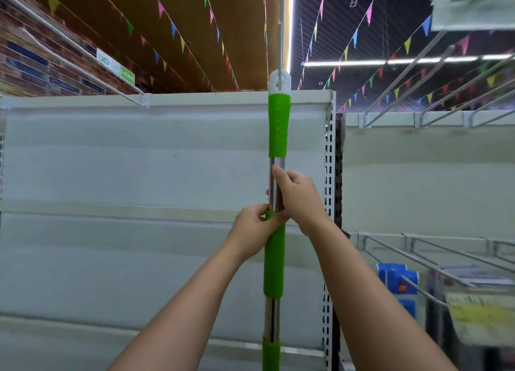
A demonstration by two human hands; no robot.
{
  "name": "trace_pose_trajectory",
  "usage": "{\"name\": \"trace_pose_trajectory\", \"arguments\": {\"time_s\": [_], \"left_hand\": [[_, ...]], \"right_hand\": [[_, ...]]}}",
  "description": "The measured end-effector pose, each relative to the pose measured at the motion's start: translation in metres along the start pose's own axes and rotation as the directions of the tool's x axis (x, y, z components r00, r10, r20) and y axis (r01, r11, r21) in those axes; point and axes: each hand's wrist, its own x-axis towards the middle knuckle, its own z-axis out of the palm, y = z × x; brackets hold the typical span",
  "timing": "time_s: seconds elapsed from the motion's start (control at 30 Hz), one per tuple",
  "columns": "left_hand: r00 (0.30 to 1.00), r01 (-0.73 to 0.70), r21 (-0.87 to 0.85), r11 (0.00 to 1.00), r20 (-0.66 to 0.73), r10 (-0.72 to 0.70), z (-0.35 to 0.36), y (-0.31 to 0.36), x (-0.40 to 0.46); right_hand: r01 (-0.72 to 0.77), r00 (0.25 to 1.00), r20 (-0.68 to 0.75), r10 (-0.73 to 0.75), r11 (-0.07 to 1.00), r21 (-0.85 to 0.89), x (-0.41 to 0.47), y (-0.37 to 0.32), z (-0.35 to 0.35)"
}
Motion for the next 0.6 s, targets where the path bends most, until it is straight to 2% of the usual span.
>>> {"name": "trace_pose_trajectory", "arguments": {"time_s": [0.23,0.37,0.43,0.6], "left_hand": [[1.000,0.021,0.103,0.994,-0.019,-0.019,0.000,0.002,-0.001],[0.994,0.010,0.367,0.930,-0.103,0.030,-0.001,0.007,-0.006],[0.991,0.008,0.437,0.899,-0.126,0.052,-0.003,0.009,-0.012],[0.978,0.074,0.341,0.937,-0.209,-0.001,-0.006,-0.003,-0.038]], "right_hand": [[-0.023,0.999,-0.040,0.023,1.000,-0.006,-0.001,0.007,0.000],[-0.024,0.997,-0.073,0.021,0.999,-0.044,-0.011,0.015,-0.001],[-0.058,0.995,-0.085,0.055,0.998,-0.027,-0.021,0.019,-0.003],[-0.114,0.985,-0.125,0.121,0.992,0.060,-0.070,0.030,-0.020]]}}
